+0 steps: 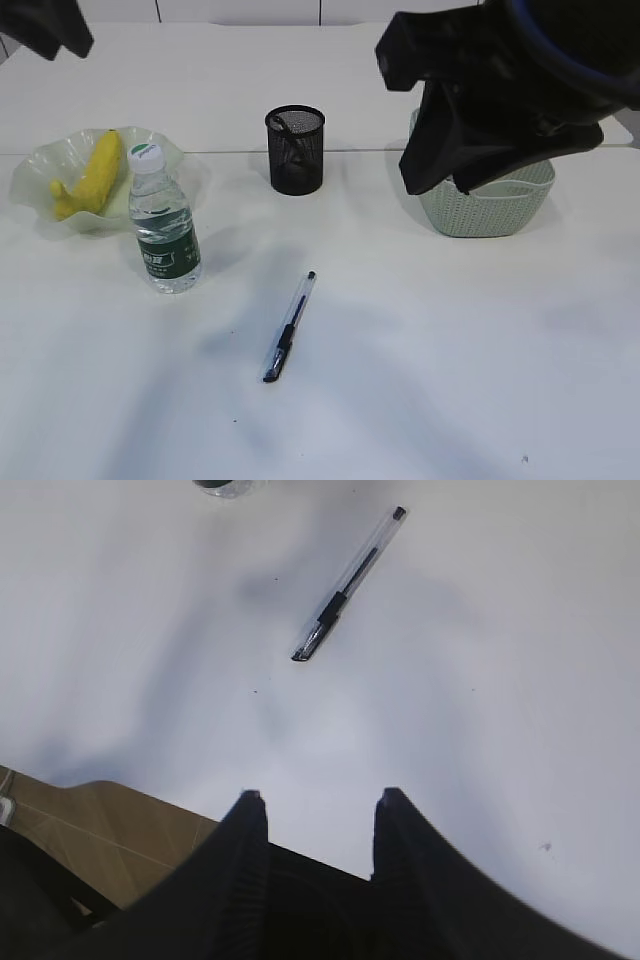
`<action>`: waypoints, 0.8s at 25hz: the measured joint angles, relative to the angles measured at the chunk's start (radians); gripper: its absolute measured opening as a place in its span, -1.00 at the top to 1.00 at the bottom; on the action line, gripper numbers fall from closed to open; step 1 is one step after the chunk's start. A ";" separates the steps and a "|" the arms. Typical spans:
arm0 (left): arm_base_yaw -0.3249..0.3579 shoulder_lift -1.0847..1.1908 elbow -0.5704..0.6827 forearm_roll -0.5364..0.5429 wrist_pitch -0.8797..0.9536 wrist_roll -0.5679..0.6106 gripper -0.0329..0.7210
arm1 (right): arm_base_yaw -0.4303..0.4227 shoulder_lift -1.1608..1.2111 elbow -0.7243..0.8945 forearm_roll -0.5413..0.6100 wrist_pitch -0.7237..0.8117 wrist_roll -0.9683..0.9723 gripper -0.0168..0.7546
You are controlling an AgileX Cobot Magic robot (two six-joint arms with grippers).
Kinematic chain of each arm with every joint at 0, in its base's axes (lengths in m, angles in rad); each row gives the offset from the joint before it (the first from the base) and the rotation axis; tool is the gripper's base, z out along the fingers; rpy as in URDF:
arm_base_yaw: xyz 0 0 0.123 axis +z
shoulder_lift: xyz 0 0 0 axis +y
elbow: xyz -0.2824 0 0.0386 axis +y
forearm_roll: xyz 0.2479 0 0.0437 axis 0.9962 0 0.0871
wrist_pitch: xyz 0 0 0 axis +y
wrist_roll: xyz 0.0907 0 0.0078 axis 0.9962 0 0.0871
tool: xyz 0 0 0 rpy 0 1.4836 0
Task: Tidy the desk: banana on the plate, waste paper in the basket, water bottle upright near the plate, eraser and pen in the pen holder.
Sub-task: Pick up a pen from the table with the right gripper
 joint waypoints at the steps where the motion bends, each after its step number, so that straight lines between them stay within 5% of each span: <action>1: 0.016 -0.025 0.029 0.002 0.000 -0.015 0.28 | 0.000 0.000 0.000 0.000 0.000 0.012 0.26; 10: 0.142 -0.261 0.292 0.065 -0.042 -0.025 0.28 | 0.000 0.045 0.000 0.035 0.000 0.051 0.26; 20: 0.152 -0.525 0.669 0.161 -0.130 -0.039 0.06 | 0.000 0.194 0.000 0.102 -0.003 0.055 0.26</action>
